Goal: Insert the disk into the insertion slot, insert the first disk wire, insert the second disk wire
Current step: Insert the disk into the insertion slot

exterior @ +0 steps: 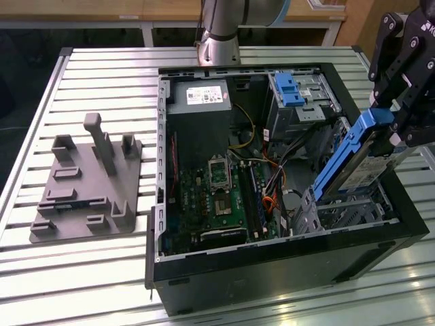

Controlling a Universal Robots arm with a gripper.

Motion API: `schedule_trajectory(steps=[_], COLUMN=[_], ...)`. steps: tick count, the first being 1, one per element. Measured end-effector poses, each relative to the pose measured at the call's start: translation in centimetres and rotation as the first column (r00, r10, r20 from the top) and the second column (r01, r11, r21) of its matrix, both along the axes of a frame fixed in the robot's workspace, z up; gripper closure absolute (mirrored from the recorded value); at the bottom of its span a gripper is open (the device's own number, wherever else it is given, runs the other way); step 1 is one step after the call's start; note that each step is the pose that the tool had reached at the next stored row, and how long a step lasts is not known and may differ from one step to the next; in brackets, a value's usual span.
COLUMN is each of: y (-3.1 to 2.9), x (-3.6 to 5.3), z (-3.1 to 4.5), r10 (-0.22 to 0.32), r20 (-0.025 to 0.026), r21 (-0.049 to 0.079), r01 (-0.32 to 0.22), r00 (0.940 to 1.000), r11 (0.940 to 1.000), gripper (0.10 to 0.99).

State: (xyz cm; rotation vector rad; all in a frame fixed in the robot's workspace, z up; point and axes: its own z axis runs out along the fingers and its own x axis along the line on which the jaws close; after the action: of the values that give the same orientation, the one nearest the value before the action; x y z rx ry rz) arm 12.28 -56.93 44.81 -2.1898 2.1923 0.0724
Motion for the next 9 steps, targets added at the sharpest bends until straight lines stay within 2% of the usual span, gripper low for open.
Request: schedule_trajectory(steps=[9], y=[0.0], x=[-0.01], z=[-0.43], r10=[0.005], r20=[-0.0001], r21=[-0.005], r01=[-0.005], r00=[1.0], r11=[1.0], gripper=[0.722])
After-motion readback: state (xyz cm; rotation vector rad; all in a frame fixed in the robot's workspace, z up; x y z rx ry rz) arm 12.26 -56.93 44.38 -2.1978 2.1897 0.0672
